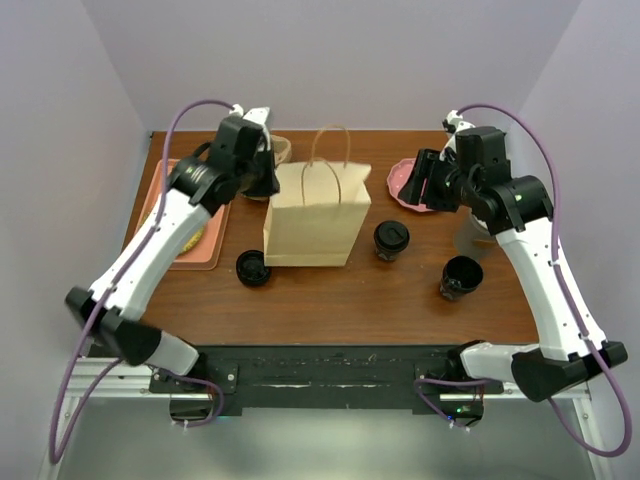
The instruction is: Pack the takeout coffee
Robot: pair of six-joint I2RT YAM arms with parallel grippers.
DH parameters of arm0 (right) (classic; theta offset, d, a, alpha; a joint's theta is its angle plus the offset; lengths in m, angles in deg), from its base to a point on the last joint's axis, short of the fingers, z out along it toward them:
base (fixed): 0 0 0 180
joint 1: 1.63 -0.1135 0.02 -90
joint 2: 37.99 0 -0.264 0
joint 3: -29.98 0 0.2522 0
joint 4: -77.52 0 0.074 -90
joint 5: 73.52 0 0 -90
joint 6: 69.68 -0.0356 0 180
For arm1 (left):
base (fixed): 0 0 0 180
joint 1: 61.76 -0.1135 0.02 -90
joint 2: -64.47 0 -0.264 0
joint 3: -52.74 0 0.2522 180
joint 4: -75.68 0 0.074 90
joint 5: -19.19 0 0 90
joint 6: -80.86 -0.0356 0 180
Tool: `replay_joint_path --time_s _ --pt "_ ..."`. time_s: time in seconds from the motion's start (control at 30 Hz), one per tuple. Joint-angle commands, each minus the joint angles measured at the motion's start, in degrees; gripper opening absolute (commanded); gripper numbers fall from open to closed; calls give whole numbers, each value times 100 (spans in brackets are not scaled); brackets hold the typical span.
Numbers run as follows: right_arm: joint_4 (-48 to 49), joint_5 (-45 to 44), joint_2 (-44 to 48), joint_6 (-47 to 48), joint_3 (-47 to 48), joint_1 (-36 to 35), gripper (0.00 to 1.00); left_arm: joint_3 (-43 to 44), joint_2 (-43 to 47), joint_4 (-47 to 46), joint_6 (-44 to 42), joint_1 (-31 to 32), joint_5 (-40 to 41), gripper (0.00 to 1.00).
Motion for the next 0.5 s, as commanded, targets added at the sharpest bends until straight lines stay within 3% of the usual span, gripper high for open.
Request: replay_joint_path --time_s 0.0,0.13,0.47 --pt "-142 220 11 187 318 -2 58 -1104 940 -730 -531 -23 -1180 0" --pt "-256 255 11 214 415 -3 58 -2091 1739 -1328 -575 -14 -1874 0" --pt "-441 71 187 293 416 -11 58 -3217 1935 -2646 -31 -5 -3105 0"
